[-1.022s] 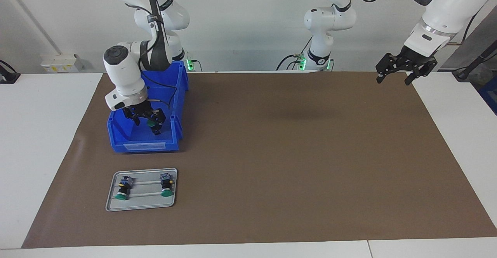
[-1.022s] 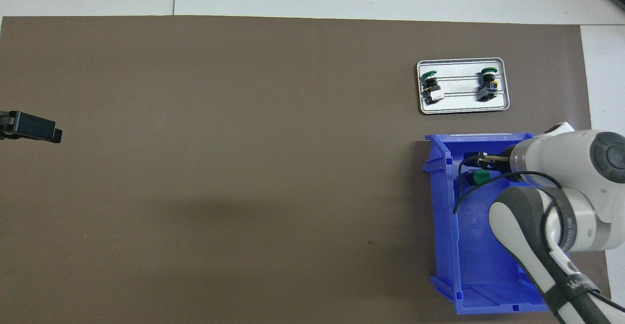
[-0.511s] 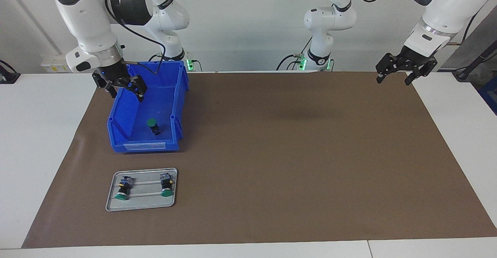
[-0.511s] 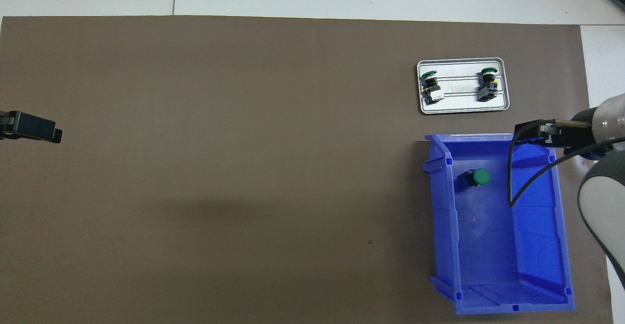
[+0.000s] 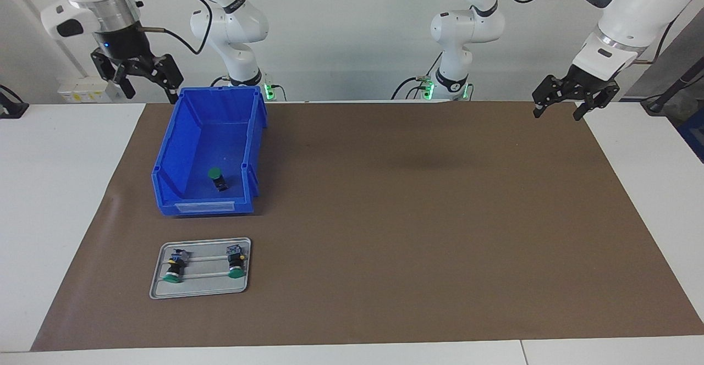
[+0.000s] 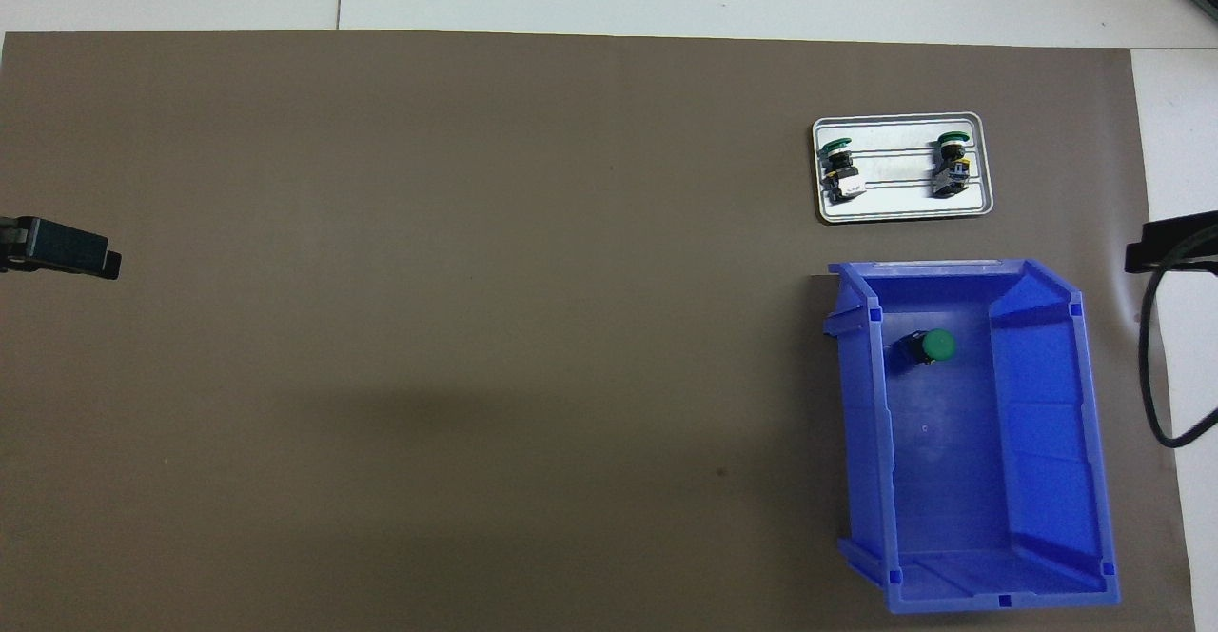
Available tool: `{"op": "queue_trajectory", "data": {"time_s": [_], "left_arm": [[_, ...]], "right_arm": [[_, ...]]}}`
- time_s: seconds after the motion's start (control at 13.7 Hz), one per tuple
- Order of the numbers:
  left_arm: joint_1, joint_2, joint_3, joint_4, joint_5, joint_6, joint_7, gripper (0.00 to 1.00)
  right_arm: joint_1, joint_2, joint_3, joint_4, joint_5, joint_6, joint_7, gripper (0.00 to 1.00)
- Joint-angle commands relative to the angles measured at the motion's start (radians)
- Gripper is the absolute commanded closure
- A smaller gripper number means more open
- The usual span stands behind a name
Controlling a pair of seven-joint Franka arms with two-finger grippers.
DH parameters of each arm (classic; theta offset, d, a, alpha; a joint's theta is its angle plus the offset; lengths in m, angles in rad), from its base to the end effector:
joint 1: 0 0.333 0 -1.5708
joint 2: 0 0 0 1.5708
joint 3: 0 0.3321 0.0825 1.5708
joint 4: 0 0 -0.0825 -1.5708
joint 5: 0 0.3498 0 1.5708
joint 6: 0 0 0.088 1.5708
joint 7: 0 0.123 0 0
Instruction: Place and press button with both arms
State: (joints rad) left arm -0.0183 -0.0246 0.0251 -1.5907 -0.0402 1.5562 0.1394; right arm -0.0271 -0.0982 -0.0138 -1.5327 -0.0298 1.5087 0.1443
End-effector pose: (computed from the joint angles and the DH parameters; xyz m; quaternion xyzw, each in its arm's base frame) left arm 0.5105 -0.0013 0.6274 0.9976 -0.0664 -0.0034 0.0207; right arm 0.4812 -0.0240 0.6848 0.9948 -0.0939 0.0378 0.0122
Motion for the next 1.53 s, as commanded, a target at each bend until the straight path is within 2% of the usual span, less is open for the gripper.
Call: {"op": "queue_trajectory", "data": {"time_s": [0.0,0.15,0.95,1.17,1.39,1.46], "left_arm": [[0.006,-0.028,-0.007,-0.029,0.016,0.002,0.002,0.0],[0.006,-0.028,-0.007,-0.029,0.014,0.002,0.002,0.0],[0.006,-0.028,-0.007,-0.029,0.014,0.002,0.002,0.0],[0.006,-0.028,-0.007,-0.029,0.016,0.002,0.002,0.0],[0.006,-0.028,-0.007,-0.029,0.014,0.002,0.002,0.0],[0.006,-0.028,-0.007,-0.029,0.014,0.002,0.002,0.0]], "right_arm": [[-0.02,0.02,0.006,-0.009,0.002,-0.03,-0.031,0.0],[-0.02,0.0,0.008,-0.036,0.001,-0.036,-0.031,0.0],[-0.019,0.008,-0.002,-0.043,0.016,-0.074,-0.06,0.0],[0.061,0.038,-0.087,-0.017,0.021,-0.074,-0.06,0.0],[0.053,0.074,-0.087,0.02,0.04,-0.099,-0.06,0.0],[0.058,0.071,-0.089,0.005,0.048,-0.082,-0.06,0.0]]}}
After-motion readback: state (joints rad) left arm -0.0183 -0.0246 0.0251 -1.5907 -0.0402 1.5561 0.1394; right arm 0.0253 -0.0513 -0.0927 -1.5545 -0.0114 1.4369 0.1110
